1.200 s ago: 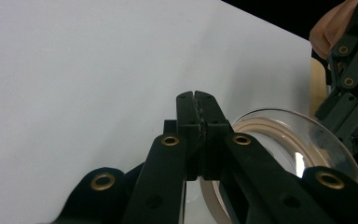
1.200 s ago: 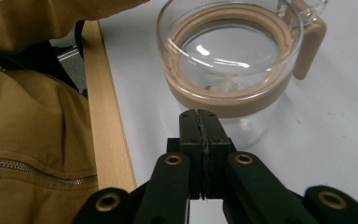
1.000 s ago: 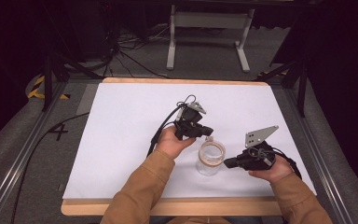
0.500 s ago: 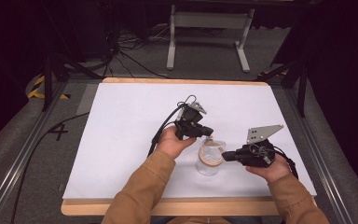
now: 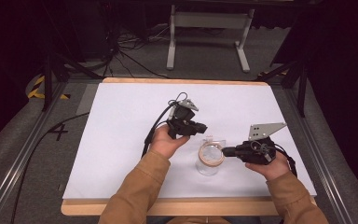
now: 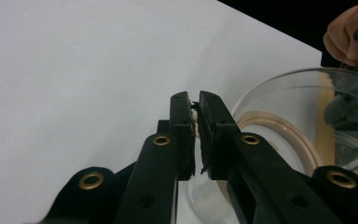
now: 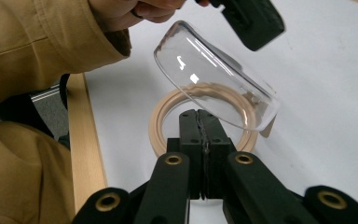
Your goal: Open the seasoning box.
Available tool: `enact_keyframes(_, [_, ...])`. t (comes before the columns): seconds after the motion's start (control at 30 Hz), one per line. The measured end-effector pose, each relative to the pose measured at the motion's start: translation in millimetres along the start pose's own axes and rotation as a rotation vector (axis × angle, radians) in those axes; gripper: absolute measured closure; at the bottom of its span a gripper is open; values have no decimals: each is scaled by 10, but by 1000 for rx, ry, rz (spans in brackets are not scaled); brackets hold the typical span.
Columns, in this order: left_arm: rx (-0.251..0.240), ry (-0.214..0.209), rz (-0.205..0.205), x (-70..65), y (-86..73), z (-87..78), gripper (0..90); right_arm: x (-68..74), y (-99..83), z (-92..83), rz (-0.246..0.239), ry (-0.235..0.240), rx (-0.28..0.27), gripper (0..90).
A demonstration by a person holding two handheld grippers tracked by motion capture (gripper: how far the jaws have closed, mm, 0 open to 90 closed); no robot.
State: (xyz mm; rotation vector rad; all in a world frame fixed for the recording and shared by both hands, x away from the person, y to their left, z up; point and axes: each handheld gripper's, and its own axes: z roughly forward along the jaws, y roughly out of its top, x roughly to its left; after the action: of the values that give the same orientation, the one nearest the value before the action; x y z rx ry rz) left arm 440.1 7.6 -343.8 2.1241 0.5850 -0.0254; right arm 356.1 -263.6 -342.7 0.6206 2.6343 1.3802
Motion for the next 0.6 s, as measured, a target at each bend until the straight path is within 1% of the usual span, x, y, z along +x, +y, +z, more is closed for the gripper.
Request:
enact_keyframes(0.07, [-12,15,-4,1,-53,-113,838,-20,24,-3,-4,-1,-13,896])
enact_keyframes(0.13, [-21,22,-13,10,-88,-181,836,-34,41,-7,-5,-2,-25,896])
enact_keyframes(0.17, [-28,33,-16,15,-116,-228,834,-41,50,-9,-9,2,-32,895])
enact_keyframes(0.23, [-37,40,-18,10,-152,-294,830,-56,73,-12,-13,-1,-49,895])
enact_keyframes(0.27, [-49,43,-25,1,-177,-331,829,-64,82,-12,-15,-2,-57,895])
enact_keyframes(0.3, [-49,43,-25,1,-177,-331,825,-64,82,-12,-15,-2,-57,895])
enact_keyframes(0.37, [-62,55,-24,-10,-216,-400,824,-82,101,-8,-17,-4,-72,895])
enact_keyframes(0.43, [-63,67,-27,-17,-249,-484,819,-98,116,-2,-17,-4,-81,896])
enact_keyframes(0.57, [-86,92,-41,-46,-320,-629,804,-117,146,11,-21,-5,-102,896])
enact_keyframes(0.6, [-84,100,-35,-46,-333,-653,800,-116,151,15,-22,-7,-106,896])
